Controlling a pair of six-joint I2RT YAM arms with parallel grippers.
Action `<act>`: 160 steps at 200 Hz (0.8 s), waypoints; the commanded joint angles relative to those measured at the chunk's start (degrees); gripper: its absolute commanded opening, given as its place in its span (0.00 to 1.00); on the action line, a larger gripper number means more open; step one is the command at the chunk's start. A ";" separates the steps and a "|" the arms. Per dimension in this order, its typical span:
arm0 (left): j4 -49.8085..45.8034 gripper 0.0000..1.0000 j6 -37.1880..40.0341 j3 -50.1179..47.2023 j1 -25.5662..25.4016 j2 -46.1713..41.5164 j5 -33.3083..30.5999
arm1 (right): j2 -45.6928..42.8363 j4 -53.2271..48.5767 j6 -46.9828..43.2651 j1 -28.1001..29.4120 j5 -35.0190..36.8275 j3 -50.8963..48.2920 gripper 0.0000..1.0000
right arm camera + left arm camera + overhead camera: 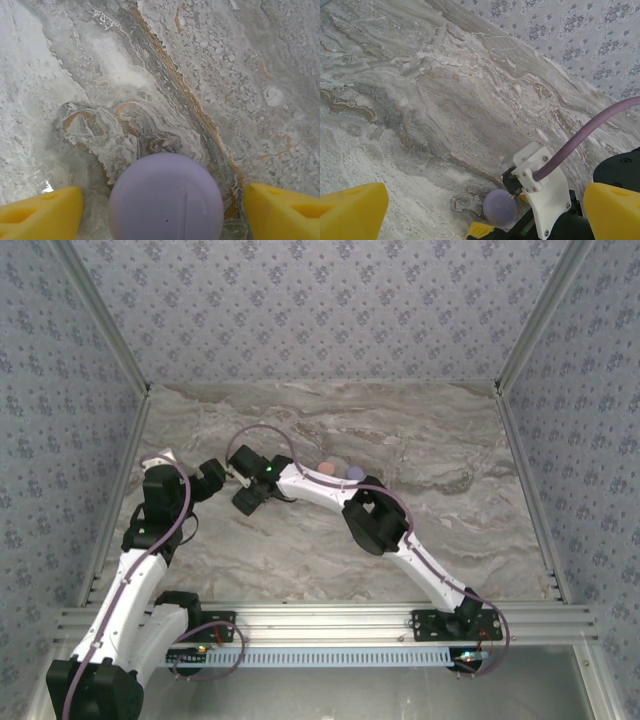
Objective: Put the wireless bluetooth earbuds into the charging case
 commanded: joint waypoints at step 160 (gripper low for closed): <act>6.58 0.94 1.03 5.68 0.42 2.07 16.97 | -50.22 29.59 -11.98 -11.78 -11.53 -49.55 0.55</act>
